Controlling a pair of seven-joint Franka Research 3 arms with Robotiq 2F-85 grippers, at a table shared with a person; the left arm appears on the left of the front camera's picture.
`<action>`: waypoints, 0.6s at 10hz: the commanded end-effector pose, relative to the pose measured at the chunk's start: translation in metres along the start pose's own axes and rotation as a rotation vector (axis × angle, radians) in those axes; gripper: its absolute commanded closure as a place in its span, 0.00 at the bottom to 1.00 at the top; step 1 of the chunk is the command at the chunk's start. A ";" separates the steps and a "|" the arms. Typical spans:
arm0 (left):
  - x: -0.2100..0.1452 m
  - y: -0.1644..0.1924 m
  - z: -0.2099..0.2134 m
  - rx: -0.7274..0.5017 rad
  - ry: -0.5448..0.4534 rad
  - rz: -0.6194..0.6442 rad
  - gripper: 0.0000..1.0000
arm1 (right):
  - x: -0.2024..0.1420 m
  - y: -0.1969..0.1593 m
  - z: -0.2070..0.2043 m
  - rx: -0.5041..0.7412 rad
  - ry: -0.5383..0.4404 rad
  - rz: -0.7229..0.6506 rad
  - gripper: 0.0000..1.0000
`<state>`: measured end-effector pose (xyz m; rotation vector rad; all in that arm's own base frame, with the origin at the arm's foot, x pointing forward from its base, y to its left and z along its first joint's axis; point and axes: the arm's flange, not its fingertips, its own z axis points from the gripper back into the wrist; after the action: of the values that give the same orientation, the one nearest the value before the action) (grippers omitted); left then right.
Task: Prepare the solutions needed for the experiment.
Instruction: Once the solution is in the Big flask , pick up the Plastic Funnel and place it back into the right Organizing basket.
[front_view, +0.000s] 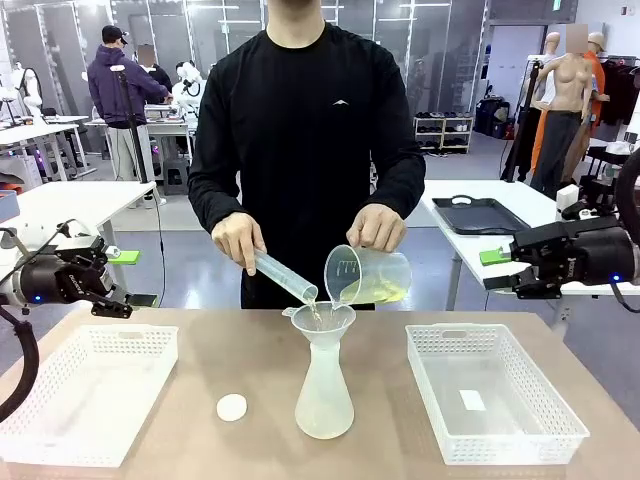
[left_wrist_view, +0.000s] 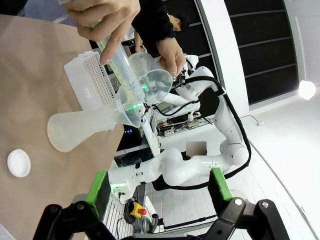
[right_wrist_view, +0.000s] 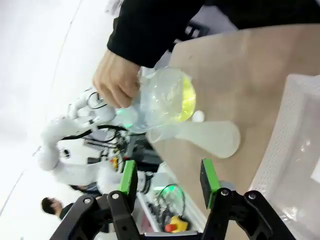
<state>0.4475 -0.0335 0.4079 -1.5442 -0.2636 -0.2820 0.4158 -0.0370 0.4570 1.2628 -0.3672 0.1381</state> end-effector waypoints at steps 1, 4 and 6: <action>0.000 -0.002 -0.001 -0.005 -0.006 -0.014 0.00 | 0.017 -0.016 -0.001 0.123 0.068 -0.101 0.36; 0.000 -0.002 -0.001 -0.005 -0.006 -0.014 0.00 | 0.018 -0.037 -0.008 0.139 0.061 -0.113 0.36; 0.000 -0.002 -0.001 -0.005 -0.006 -0.014 0.00 | 0.013 -0.042 -0.016 0.148 0.067 -0.127 0.36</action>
<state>0.4475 -0.0335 0.4079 -1.5442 -0.2636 -0.2820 0.4427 -0.0393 0.4173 1.4153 -0.2132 0.0987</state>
